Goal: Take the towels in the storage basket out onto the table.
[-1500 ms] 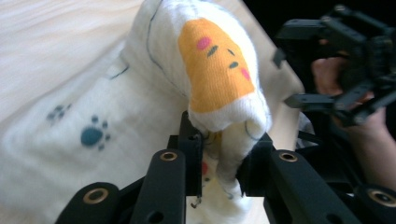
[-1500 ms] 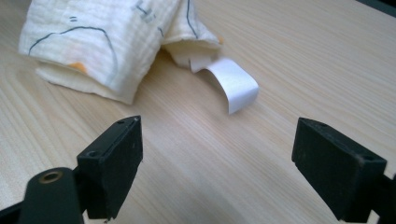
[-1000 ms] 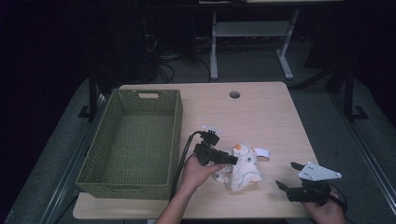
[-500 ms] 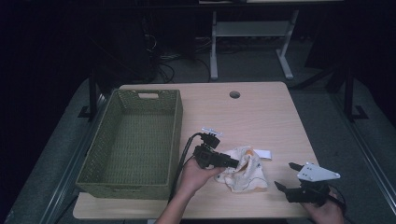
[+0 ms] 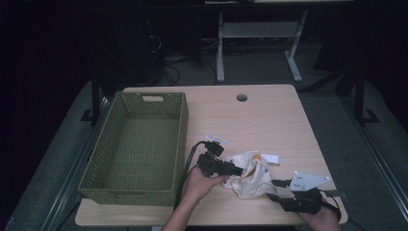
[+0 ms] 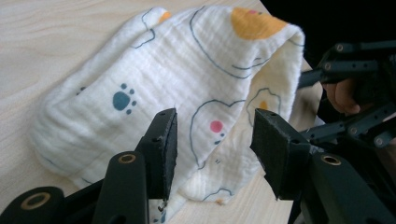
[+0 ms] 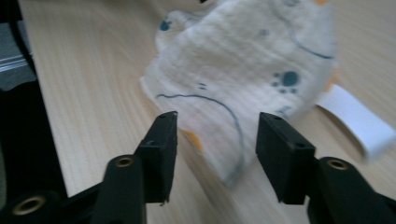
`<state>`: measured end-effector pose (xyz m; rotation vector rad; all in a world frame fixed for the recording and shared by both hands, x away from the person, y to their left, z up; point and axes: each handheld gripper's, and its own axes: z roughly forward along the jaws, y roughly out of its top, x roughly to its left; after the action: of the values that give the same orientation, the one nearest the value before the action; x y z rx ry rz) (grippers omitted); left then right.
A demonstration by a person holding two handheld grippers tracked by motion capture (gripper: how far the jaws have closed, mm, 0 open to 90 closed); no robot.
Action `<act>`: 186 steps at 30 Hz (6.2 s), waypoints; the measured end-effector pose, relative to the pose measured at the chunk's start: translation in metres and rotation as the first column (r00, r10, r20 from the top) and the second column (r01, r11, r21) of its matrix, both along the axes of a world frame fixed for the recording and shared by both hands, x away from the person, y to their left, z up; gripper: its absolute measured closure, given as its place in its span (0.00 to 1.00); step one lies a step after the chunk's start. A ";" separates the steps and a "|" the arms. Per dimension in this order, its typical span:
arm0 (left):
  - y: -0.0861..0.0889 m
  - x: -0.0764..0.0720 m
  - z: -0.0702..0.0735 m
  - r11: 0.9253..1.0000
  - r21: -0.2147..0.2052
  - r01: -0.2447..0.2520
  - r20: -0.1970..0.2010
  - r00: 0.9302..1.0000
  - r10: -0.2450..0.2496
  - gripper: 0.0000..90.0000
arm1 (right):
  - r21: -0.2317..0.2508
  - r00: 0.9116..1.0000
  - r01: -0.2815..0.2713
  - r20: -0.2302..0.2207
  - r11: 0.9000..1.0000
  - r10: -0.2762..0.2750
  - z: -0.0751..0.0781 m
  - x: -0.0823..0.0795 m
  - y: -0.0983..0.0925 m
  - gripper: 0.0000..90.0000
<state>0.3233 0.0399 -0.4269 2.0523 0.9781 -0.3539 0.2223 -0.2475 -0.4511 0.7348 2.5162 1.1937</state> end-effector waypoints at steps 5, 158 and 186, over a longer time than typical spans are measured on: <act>0.002 0.001 -0.006 1.000 0.008 -0.007 -0.002 1.000 0.007 0.56 | -0.077 0.999 -0.015 -0.032 0.997 0.013 -0.008 0.013 0.014 0.66; 0.016 0.022 0.110 0.924 -0.126 -0.362 0.497 0.783 0.375 0.95 | 0.008 0.985 0.120 0.124 0.993 -0.120 0.129 0.074 -0.070 0.93; -0.009 -0.027 -0.009 0.980 0.104 -0.172 0.346 0.930 0.126 0.75 | -0.016 0.995 0.057 -0.081 0.998 -0.058 0.012 0.049 -0.055 0.68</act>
<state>0.2966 0.0309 -0.4358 2.0514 0.9550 0.1465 0.2716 -0.3030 -0.4394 0.8630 2.5469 1.1486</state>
